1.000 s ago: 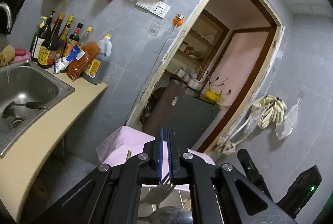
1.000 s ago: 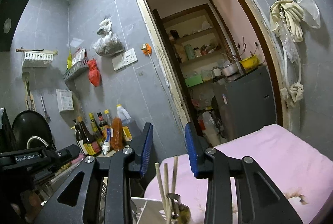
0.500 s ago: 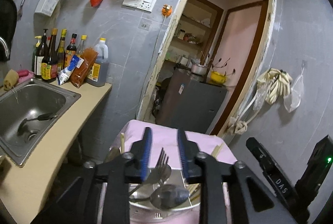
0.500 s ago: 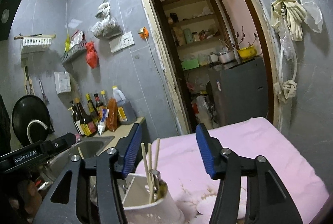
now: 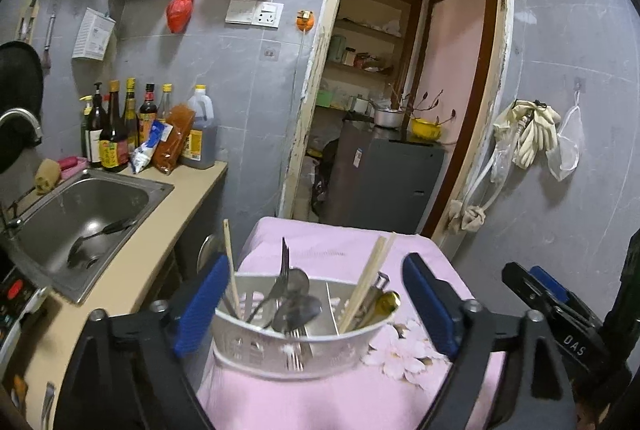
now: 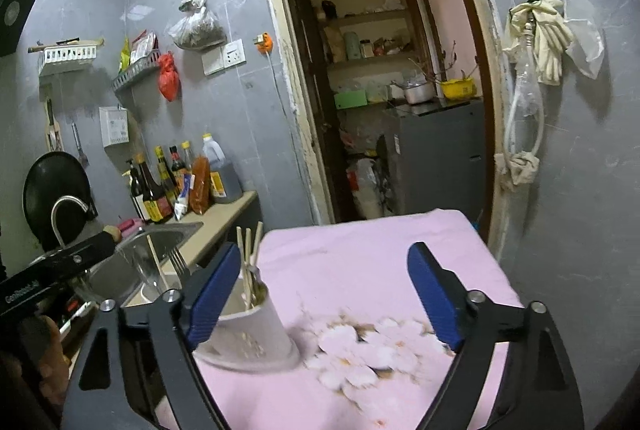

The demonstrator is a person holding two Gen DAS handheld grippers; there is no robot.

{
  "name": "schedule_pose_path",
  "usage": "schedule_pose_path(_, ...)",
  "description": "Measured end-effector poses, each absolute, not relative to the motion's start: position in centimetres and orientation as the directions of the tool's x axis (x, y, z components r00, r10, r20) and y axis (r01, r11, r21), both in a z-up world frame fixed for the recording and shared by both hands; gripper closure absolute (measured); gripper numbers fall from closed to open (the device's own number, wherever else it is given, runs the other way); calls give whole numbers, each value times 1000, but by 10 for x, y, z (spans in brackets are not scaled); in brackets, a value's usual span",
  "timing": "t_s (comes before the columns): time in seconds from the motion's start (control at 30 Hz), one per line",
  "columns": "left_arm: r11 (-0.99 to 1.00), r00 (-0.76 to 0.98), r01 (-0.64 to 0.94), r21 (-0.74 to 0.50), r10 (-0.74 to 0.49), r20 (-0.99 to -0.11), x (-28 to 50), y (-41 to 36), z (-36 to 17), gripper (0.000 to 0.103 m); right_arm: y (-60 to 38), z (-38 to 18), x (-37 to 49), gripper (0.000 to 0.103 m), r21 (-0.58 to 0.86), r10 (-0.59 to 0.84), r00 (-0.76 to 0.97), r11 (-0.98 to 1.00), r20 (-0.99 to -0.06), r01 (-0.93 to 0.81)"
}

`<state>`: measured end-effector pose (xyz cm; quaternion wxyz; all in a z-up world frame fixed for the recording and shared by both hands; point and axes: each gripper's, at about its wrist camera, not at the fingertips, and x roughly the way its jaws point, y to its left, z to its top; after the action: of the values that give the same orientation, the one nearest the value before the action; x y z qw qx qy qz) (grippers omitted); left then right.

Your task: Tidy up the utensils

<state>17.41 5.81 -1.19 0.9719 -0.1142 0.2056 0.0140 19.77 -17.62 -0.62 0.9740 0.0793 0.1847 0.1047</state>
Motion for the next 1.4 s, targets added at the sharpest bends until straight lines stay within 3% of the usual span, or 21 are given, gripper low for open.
schedule_pose_path(0.07,971,914,-92,-221,-6,-405,164,55,-9,5,-184,-1,190,17,194,235,907,965,-349,-176)
schedule_pose_path(0.2,962,911,-137,-237,28,-412,142,51,-6,1,-196,8,167,4,180,232,904,968,-358,-177)
schedule_pose_path(0.53,972,895,-174,-158,89,-438,83,24,-2,1,-221,18,105,3,135,231,892,972,-389,-193)
schedule_pose_path(1.1,989,905,-124,-86,77,-418,11,-9,1,1,-253,36,3,2,92,211,916,977,-342,-190)
schedule_pose_path(1.4,983,913,-138,-123,78,-400,-16,-12,-1,1,-263,37,-15,2,101,244,911,969,-331,-223)
